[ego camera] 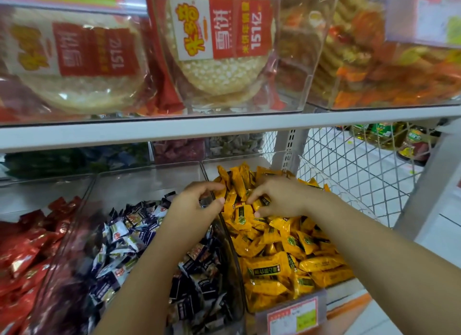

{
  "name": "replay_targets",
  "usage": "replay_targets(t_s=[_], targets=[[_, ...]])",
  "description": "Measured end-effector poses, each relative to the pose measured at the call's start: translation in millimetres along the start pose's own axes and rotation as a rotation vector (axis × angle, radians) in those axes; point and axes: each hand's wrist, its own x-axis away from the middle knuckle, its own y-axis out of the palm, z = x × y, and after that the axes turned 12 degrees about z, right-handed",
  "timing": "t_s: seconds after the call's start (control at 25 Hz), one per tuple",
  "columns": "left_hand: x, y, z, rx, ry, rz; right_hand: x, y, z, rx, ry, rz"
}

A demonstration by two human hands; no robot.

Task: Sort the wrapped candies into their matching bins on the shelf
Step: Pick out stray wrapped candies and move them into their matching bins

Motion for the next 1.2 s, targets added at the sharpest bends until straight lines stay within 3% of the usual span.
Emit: replay_targets(t_s=[0.36, 0.48, 0.68, 0.84, 0.96, 1.12, 1.2], targets=[[1, 0, -1, 0.06, -0.017, -0.018, -3, 0, 31, -0.028, 0.15, 0.287], [0, 1, -2, 0.061, -0.016, -0.017, 5, -10, 49, -0.125, 0.186, 0.277], [1, 2, 1, 0.041, -0.01, -0.004, 16, -13, 31, -0.215, 0.064, 0.352], [2, 1, 2, 0.04, 0.003, -0.008, 9, -3, 10, -0.033, 0.076, 0.135], [1, 1, 1, 0.032, 0.005, -0.01, 0, 3, 7, 0.048, 0.147, 0.102], [0, 1, -1, 0.026, -0.003, -0.017, -2, 3, 5, 0.053, 0.139, 0.151], [2, -1, 2, 0.019, -0.008, -0.015, 6, -1, 7, -0.08, 0.171, 0.29]])
